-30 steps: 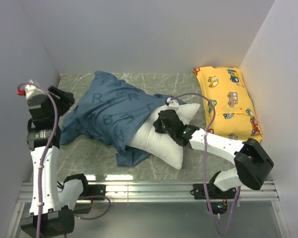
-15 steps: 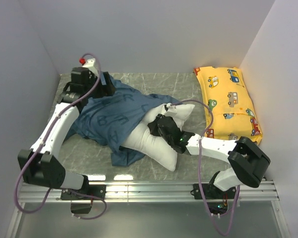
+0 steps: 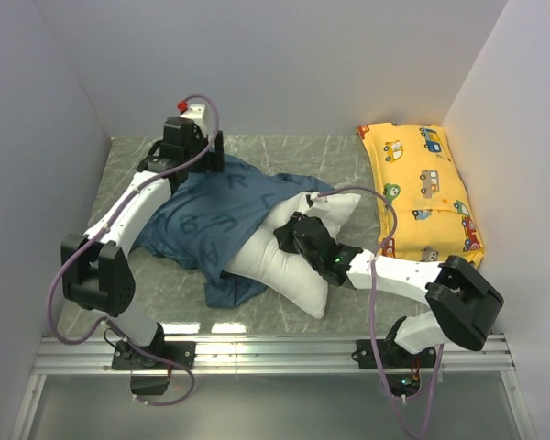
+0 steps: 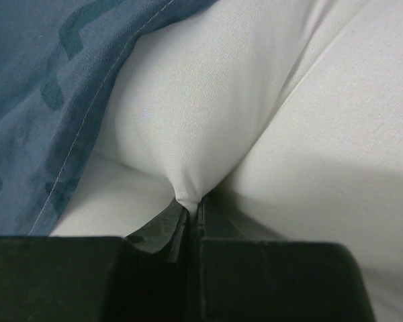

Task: Remove the pillowcase from the pillow

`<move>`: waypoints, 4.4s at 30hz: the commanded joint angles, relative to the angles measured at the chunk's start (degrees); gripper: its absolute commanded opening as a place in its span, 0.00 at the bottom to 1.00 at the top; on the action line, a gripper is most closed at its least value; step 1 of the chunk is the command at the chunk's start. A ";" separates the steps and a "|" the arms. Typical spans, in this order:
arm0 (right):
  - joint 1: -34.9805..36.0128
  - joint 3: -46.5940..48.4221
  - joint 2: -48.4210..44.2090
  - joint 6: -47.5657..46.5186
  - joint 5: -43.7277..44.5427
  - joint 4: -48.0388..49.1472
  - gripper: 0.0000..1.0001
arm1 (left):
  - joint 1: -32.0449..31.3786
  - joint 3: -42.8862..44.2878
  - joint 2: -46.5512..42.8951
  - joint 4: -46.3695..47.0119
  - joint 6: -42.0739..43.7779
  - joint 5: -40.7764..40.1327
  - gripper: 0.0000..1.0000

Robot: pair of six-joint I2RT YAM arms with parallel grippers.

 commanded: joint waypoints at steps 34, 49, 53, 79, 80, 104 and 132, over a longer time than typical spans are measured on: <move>-12.77 7.01 -37.94 -8.69 5.87 -56.53 0.00 | 25.74 14.20 10.05 -7.61 -24.01 -14.01 0.00; -13.56 9.73 -23.88 -8.95 -6.26 -43.09 0.00 | 16.88 22.89 11.29 -9.62 -15.59 1.03 0.31; -13.47 12.20 -23.09 -10.27 -6.34 -42.82 0.21 | 11.71 21.94 6.11 -12.26 -13.58 -3.52 0.78; 15.88 13.70 -7.99 -18.01 16.59 -46.26 0.92 | -20.57 -50.49 -41.72 11.19 -38.53 -14.50 0.99; 15.88 13.87 -5.01 -17.92 18.77 -46.16 0.91 | -20.48 -50.05 -41.11 11.20 -38.53 -15.74 0.87; -15.93 26.38 -2.63 -19.68 -35.68 -41.62 0.00 | -20.31 6.71 -14.14 -13.67 -18.05 -16.82 0.45; -10.05 18.43 -7.18 -20.29 -10.66 -37.37 0.00 | -17.14 4.88 -12.10 -9.20 -13.41 -15.07 0.91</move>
